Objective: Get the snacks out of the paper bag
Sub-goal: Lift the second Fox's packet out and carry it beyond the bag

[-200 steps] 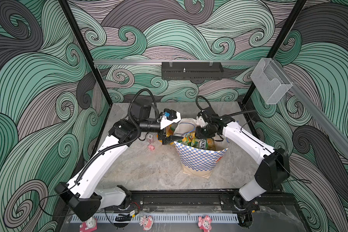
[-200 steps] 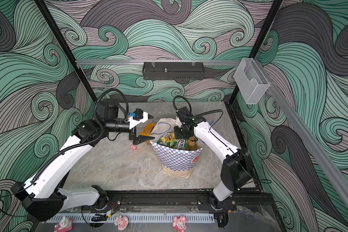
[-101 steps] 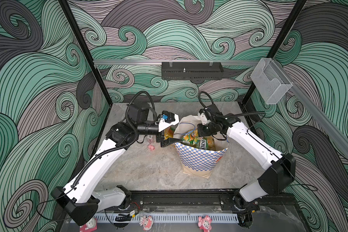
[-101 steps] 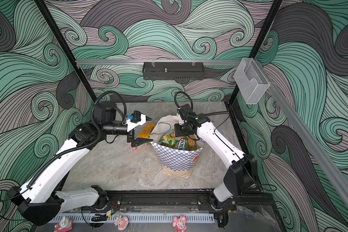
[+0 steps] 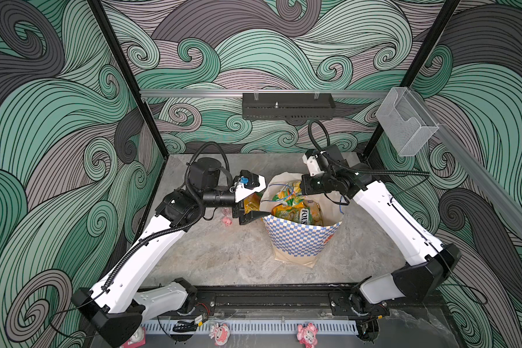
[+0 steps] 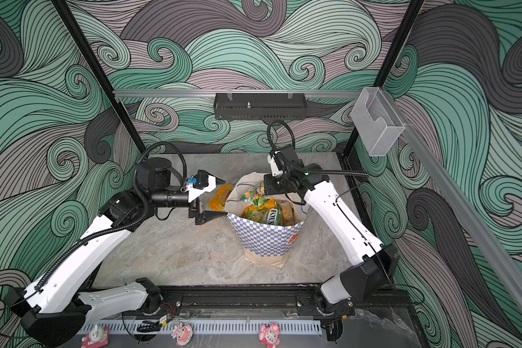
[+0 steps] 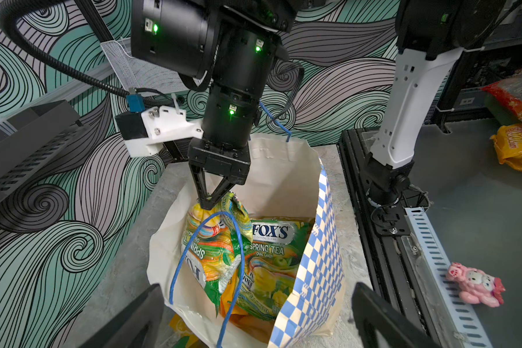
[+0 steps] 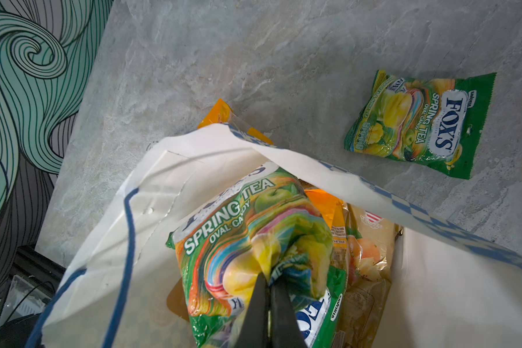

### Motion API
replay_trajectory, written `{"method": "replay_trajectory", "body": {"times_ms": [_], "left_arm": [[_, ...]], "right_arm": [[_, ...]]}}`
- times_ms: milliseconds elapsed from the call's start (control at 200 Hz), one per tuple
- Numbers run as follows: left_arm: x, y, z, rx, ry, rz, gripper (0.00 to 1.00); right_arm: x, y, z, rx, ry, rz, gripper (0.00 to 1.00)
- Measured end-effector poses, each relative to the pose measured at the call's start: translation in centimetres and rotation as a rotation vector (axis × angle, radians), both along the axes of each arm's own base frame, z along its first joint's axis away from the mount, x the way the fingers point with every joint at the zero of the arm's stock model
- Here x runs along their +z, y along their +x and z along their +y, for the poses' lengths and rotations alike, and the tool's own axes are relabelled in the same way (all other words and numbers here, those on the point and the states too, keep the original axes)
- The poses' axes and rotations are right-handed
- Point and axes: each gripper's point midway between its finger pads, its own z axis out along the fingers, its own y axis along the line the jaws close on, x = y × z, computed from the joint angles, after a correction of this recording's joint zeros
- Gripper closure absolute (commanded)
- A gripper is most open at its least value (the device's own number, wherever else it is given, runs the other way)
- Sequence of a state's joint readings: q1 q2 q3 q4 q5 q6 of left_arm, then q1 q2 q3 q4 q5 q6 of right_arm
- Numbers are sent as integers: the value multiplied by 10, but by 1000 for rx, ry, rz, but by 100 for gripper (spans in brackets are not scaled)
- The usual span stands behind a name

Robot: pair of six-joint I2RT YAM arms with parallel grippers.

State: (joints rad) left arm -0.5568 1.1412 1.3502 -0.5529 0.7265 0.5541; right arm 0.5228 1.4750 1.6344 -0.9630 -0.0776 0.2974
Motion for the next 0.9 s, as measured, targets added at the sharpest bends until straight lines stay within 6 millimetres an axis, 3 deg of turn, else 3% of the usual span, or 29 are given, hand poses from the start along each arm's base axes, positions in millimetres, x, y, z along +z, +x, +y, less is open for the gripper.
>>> {"method": "replay_trajectory", "body": {"times_ms": [285,615,756,896], "left_arm": [[9,3,-2,7,-36,-10,1],[15,4,-4,8,-62,-17,1],[19,3,-7,4,-74,-26,1],[24,-1,-8,7,-85,-43,2]], "right_arm": [[52,-8,-12,-26,28,-108,100],[146,-13,-31,-93,104,-335,100],[180,-4,-39,-140,123,-417,100],[202,20,-51,-204,136,-468,100]]}}
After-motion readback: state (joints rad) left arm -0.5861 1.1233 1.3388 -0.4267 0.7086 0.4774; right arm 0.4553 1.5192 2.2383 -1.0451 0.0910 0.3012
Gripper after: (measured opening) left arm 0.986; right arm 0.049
